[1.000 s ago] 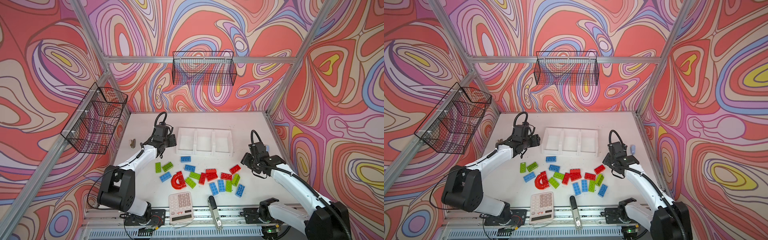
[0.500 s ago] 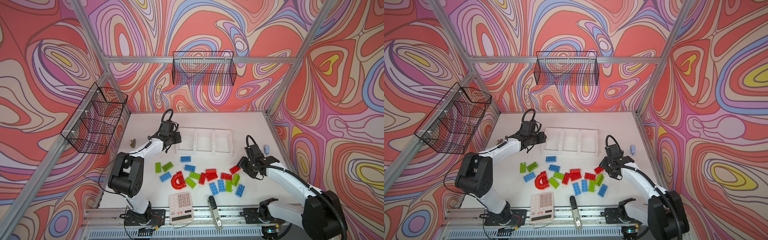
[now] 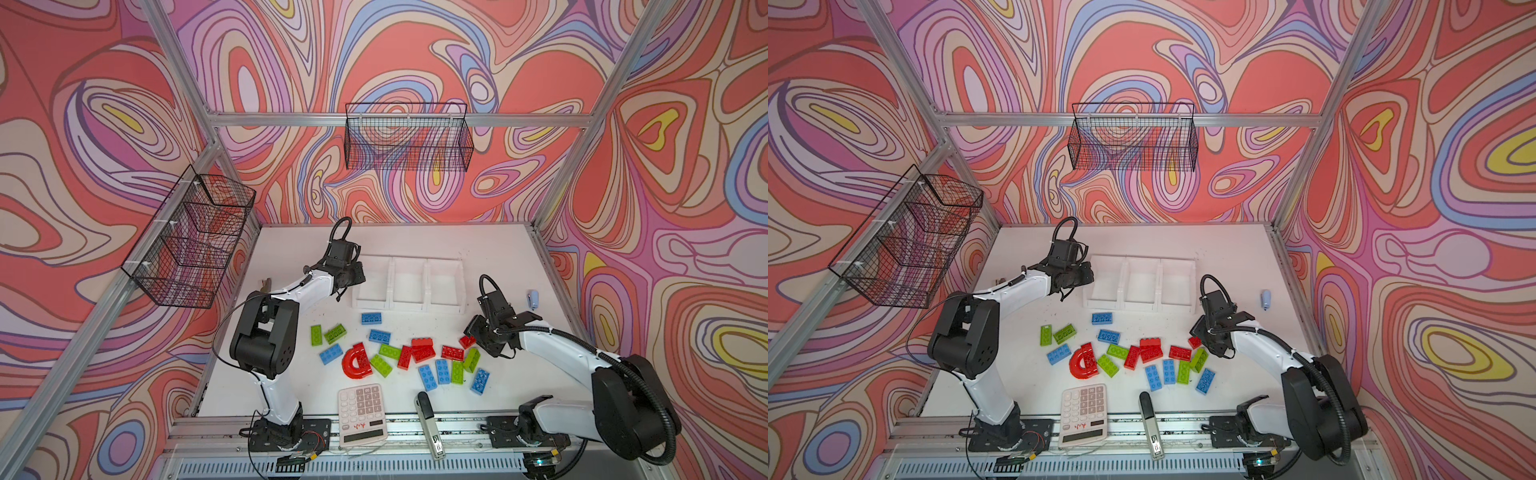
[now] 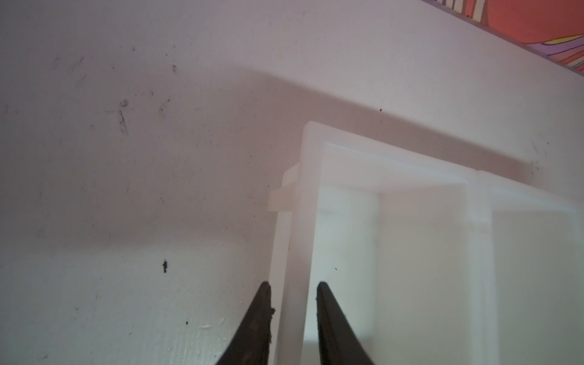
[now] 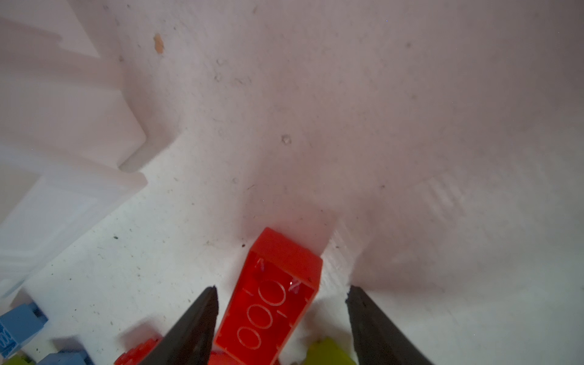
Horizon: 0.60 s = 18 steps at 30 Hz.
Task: Sort the legos into containers by color
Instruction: 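Close the right gripper on a red brick while the left gripper hovers, then lift the red brick with the right gripper into the farthest bin compartment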
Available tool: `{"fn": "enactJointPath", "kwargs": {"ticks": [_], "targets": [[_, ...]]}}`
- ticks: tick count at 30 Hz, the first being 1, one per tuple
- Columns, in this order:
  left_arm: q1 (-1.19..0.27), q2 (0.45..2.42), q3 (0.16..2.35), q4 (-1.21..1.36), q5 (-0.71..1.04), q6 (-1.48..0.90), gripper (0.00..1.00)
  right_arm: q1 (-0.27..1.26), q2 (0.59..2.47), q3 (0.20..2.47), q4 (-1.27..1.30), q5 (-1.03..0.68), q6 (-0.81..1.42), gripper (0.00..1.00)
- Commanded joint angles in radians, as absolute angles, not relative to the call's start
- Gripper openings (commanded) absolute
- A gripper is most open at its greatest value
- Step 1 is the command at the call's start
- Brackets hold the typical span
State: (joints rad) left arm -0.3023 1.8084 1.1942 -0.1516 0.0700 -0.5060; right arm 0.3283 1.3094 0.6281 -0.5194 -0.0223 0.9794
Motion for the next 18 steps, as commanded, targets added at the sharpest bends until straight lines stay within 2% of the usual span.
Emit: {"fn": "enactJointPath", "kwargs": {"ticks": [1,11,18], "targets": [[-0.306,1.824,1.211,-0.164,0.045,-0.541,0.23,0.339,1.329,0.618,-0.471,-0.014,1.037,0.67],[-0.307,1.84,1.203,-0.156,0.055,-0.564,0.13,0.345,1.385,0.638,-0.443,0.0,1.051,0.55],[-0.307,1.835,1.19,-0.141,0.062,-0.554,0.12,0.345,1.394,0.654,-0.446,0.009,1.038,0.42]]}}
